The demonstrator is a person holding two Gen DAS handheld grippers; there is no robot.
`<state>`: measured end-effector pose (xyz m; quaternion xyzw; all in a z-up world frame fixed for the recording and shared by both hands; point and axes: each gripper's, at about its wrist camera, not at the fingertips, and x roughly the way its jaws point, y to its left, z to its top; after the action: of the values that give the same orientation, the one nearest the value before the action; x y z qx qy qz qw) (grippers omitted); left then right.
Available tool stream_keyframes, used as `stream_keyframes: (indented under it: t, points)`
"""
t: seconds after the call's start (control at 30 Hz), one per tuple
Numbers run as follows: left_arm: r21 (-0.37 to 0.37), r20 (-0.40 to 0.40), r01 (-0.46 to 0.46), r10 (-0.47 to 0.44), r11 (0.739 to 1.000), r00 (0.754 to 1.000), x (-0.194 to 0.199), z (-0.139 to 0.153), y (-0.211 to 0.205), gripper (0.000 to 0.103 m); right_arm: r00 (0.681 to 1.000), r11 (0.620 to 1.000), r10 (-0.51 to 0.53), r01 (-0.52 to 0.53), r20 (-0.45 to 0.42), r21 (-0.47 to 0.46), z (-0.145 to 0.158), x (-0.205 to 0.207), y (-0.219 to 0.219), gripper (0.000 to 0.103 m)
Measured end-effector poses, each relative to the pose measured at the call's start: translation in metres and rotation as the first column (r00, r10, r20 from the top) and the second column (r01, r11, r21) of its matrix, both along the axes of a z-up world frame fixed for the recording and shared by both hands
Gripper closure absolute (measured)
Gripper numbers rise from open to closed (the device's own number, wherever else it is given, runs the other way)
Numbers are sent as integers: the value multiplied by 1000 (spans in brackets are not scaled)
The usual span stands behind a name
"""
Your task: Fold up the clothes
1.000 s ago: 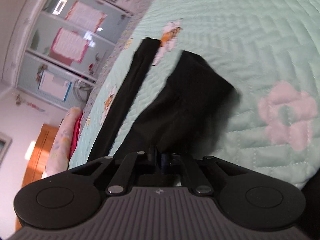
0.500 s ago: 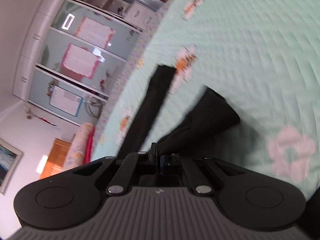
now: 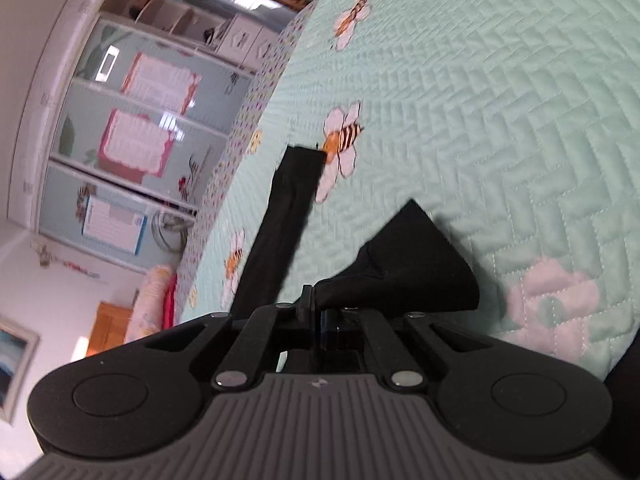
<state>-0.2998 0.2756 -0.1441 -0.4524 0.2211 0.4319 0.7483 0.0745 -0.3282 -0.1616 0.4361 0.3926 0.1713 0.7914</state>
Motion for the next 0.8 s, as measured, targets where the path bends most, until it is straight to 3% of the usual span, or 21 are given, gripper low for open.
stream_keyframes:
  t: [0.07,0.13,0.23,0.47,0.77,0.8]
  points:
    - [59,-33,32,-30,998,999,5,5,-10,58,1000,999,-1,0,-23,-39,-6,-3,4,95]
    - [147,-157,91,-68,985,985,20,16,-22,50,1000,998,13,-15,-27,-57,-11,-4,5,74]
    - [219,-316,164,-89,962,945,41,22,-36,48,1000,997,19,-20,-21,-73,-14,-7,7,73]
    - [229,-420,231,-118,946,900,59,13,-40,44,999,994,32,-33,-12,-106,-10,-8,11,73]
    - [242,-453,253,-121,937,883,65,11,-44,44,999,990,42,-41,-1,-135,-5,-9,17,74]
    - [242,-455,256,-124,936,882,65,11,-44,44,999,989,42,-40,13,-142,-3,-9,17,81]
